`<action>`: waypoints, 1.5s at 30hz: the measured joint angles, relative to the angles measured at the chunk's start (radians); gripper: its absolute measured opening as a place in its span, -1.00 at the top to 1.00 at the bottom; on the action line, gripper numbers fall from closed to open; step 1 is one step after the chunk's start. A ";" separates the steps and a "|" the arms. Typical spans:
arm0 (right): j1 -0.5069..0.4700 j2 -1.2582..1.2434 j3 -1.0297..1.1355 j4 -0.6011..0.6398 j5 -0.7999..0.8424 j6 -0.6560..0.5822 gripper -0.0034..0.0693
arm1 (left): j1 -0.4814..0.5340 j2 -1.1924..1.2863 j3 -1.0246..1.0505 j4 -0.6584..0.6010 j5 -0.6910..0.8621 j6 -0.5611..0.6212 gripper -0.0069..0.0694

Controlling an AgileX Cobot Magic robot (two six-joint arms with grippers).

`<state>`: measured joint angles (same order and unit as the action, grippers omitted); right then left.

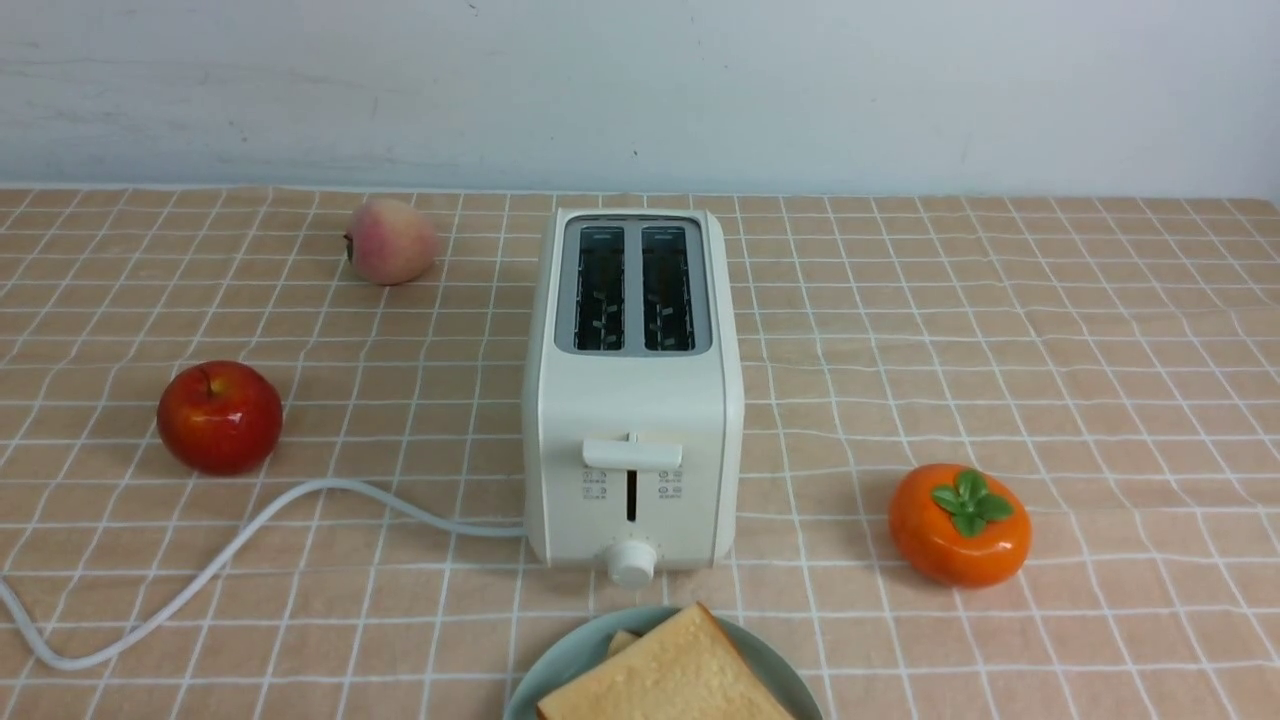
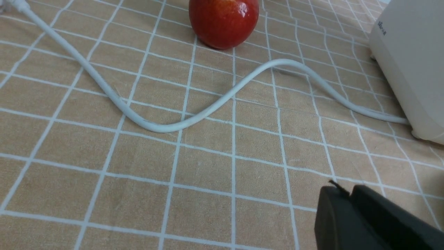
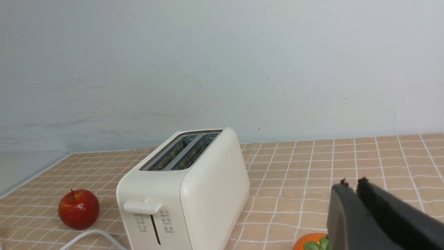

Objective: Take toasted bread from bread machine on light coffee tablecloth place on plate.

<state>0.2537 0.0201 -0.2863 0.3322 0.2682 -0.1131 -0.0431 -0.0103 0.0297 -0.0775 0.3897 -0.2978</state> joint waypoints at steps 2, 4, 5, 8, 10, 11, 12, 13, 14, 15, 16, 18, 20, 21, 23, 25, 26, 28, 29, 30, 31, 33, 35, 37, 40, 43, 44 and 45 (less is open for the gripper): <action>0.000 0.000 0.000 0.000 0.000 0.000 0.76 | 0.000 0.000 0.000 0.001 0.001 0.000 0.69; 0.000 0.000 0.000 0.000 0.000 0.000 0.76 | 0.000 0.000 0.000 0.001 0.001 0.000 0.68; 0.000 0.000 0.000 0.000 0.000 0.000 0.75 | 0.000 0.000 0.000 0.002 0.001 0.000 0.68; 0.000 0.000 0.000 0.000 0.000 0.000 0.74 | 0.000 0.000 0.000 0.002 0.001 0.000 0.67; 0.000 0.000 0.000 0.000 0.000 0.000 0.74 | 0.000 0.000 0.000 0.002 0.001 0.000 0.67; 0.000 0.000 0.000 -0.001 0.000 0.000 0.73 | 0.000 0.000 0.000 0.002 0.001 0.000 0.67; 0.000 0.000 0.000 -0.009 0.001 -0.001 0.73 | 0.000 0.000 0.000 0.002 0.001 0.000 0.67; 0.000 0.000 0.000 -0.028 0.001 -0.008 0.73 | 0.000 0.000 0.000 0.002 0.001 0.000 0.67; 0.000 0.000 0.000 -0.035 0.002 -0.010 0.73 | 0.000 0.000 0.000 0.002 0.001 0.000 0.67; 0.000 0.000 0.000 -0.044 0.003 -0.012 0.72 | 0.000 0.000 0.000 0.002 0.001 0.000 0.67; 0.000 0.000 0.000 -0.050 0.003 -0.012 0.72 | 0.000 0.000 0.000 0.002 0.001 0.000 0.67; 0.000 0.000 0.000 -0.054 0.003 -0.016 0.71 | 0.000 0.000 0.000 0.002 0.001 0.000 0.67; 0.000 0.000 0.000 -0.065 0.003 -0.020 0.70 | 0.000 0.000 0.000 0.002 0.001 0.000 0.66; 0.000 0.000 0.000 -0.075 0.003 -0.024 0.70 | 0.000 0.000 0.000 0.002 0.001 0.000 0.66; 0.000 0.000 0.000 -0.110 0.010 -0.031 0.70 | 0.000 0.000 0.000 0.002 0.001 0.000 0.66; 0.000 0.000 0.000 -0.197 0.041 -0.058 0.69 | 0.000 0.000 0.000 0.002 0.001 0.000 0.65; 0.000 0.000 0.000 -0.241 0.056 -0.063 0.68 | 0.000 0.000 0.000 0.002 0.001 0.000 0.65; 0.000 0.000 0.000 -0.318 0.087 -0.065 0.67 | 0.000 0.000 0.000 0.002 0.001 0.000 0.65; 0.000 0.000 0.000 -0.357 0.106 -0.057 0.67 | 0.000 0.000 0.000 0.002 0.001 0.000 0.65; 0.000 0.000 0.000 -0.363 0.108 -0.054 0.67 | 0.000 0.000 0.000 0.002 0.001 0.000 0.65; 0.000 0.000 0.000 -0.392 0.125 -0.031 0.66 | 0.000 0.000 0.000 0.002 0.001 0.000 0.65; 0.000 0.000 0.001 -0.408 0.155 0.029 0.66 | 0.000 0.000 0.000 0.002 0.001 0.000 0.65; -0.003 -0.006 0.010 -0.425 0.175 0.084 0.65 | 0.000 0.000 0.000 0.002 0.001 0.000 0.65; -0.021 -0.019 0.038 -0.452 0.187 0.136 0.65 | 0.000 0.000 0.000 0.002 0.001 0.000 0.65; -0.078 -0.031 0.121 -0.507 0.181 0.206 0.64 | 0.000 0.000 0.000 0.002 0.001 0.000 0.65; -0.154 -0.031 0.244 -0.554 0.130 0.276 0.64 | 0.000 0.000 0.000 0.002 0.001 0.000 0.65; -0.179 -0.031 0.280 -0.558 0.103 0.303 0.64 | 0.000 0.000 0.000 0.002 0.001 0.000 0.64; -0.201 -0.031 0.300 -0.557 0.097 0.339 0.63 | 0.001 0.000 0.000 0.002 0.001 0.000 0.64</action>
<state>0.0523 -0.0106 0.0137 -0.2249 0.3652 0.2255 -0.0423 -0.0103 0.0297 -0.0754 0.3906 -0.2978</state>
